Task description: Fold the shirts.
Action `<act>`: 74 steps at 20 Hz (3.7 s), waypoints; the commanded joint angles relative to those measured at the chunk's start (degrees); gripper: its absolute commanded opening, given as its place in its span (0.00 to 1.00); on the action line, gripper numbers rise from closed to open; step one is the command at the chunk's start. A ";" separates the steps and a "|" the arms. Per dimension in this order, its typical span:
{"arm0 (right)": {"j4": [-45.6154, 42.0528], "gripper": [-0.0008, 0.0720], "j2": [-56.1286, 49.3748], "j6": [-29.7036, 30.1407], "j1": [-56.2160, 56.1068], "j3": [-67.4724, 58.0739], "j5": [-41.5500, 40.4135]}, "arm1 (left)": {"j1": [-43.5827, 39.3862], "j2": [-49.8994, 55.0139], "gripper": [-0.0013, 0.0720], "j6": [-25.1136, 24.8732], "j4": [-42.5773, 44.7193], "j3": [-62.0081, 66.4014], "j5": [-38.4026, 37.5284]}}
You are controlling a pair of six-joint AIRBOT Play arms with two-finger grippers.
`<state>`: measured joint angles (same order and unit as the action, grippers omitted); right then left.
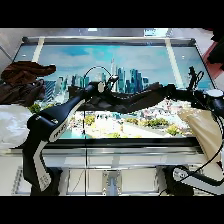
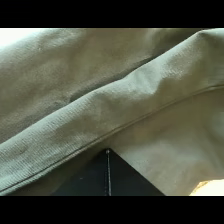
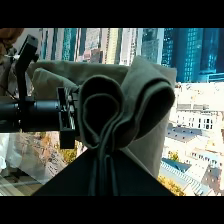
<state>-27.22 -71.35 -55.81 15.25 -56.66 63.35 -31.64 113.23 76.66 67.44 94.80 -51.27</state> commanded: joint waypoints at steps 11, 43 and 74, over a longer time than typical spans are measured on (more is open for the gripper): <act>-18.71 0.05 -0.17 -16.94 -21.57 -21.35 -4.39 | 5.57 -8.72 0.41 1.36 6.34 22.80 -9.03; -28.87 0.71 -34.27 -34.71 -28.11 -37.31 2.29 | 29.29 -17.35 0.59 7.10 8.70 18.64 -16.63; -1.01 0.06 -33.14 -17.94 -23.87 -39.69 -3.76 | 29.29 -17.35 0.59 3.06 8.90 18.64 -20.37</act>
<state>-21.76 -109.32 -73.06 -12.86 -95.07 57.25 -2.39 95.90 79.70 76.36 113.45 -71.13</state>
